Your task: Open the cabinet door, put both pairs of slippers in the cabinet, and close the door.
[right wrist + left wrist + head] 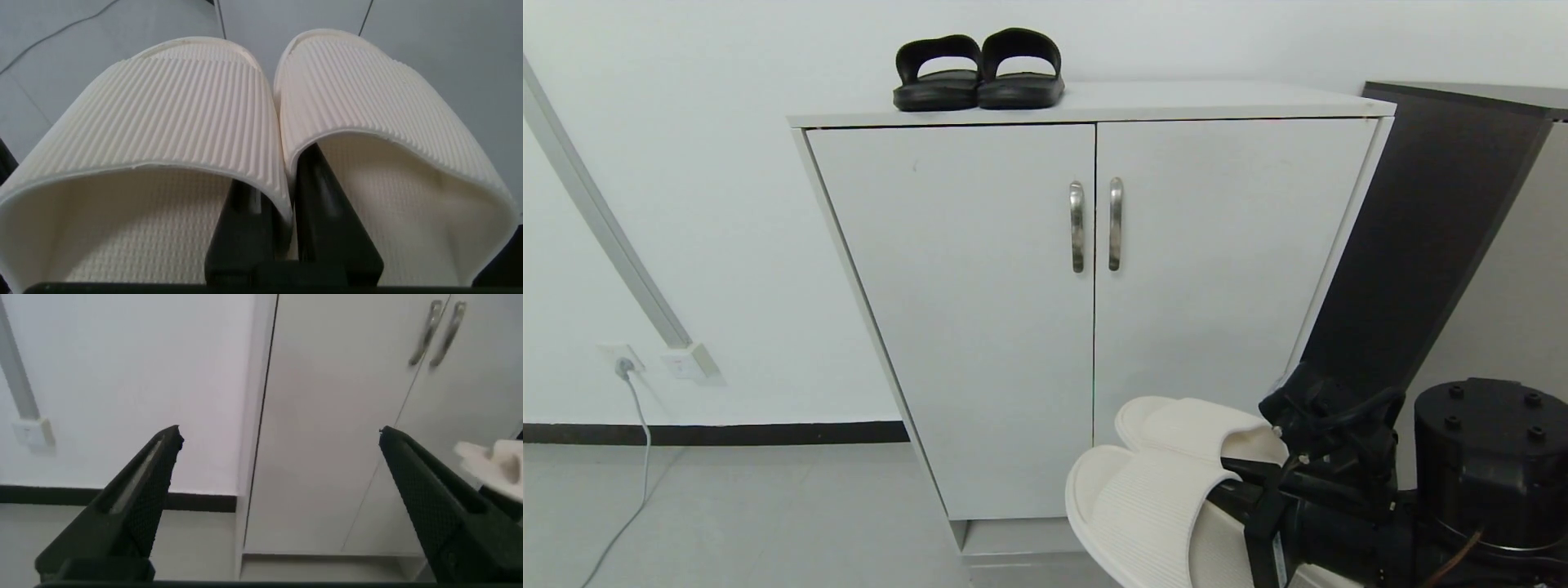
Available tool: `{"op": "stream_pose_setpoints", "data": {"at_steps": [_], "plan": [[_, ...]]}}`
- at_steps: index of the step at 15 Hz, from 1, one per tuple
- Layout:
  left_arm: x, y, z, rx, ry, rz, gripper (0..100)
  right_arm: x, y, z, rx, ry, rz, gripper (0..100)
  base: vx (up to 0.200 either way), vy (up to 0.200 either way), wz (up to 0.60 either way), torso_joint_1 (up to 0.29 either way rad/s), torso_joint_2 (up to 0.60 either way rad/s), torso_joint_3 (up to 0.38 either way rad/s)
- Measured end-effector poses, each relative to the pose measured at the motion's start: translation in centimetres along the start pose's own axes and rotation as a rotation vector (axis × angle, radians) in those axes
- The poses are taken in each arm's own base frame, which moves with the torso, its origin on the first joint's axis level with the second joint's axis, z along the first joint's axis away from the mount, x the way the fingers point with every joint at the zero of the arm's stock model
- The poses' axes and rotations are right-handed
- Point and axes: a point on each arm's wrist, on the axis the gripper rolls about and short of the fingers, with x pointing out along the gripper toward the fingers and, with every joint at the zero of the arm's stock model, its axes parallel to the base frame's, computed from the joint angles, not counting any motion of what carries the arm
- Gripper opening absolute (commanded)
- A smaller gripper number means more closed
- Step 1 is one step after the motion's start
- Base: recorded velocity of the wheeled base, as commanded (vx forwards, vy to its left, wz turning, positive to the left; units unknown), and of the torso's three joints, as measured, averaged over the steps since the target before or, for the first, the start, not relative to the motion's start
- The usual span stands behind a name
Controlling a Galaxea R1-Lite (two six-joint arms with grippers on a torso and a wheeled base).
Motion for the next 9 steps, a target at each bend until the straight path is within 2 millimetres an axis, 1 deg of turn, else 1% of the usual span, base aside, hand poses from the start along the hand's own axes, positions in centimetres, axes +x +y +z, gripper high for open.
{"op": "stream_pose_setpoints", "data": {"at_steps": [2,5,9], "plan": [[2.0,-0.3,1.9,-0.020,0.037,-0.082,100,0.0,0.0,0.0,0.000,-0.005,0.000,0,0.000,0.000,0.00,0.000,0.00,0.000],[5.8,-0.8,3.8,-0.042,0.067,-0.208,100,0.1,0.0,0.0,0.000,-0.007,0.001,0,0.000,0.000,0.00,0.000,0.00,0.000],[10.5,-1.3,4.8,-0.094,0.123,-0.331,100,0.2,0.0,0.1,0.001,-0.026,0.000,0,0.000,0.000,0.00,0.000,0.00,0.000]]}}
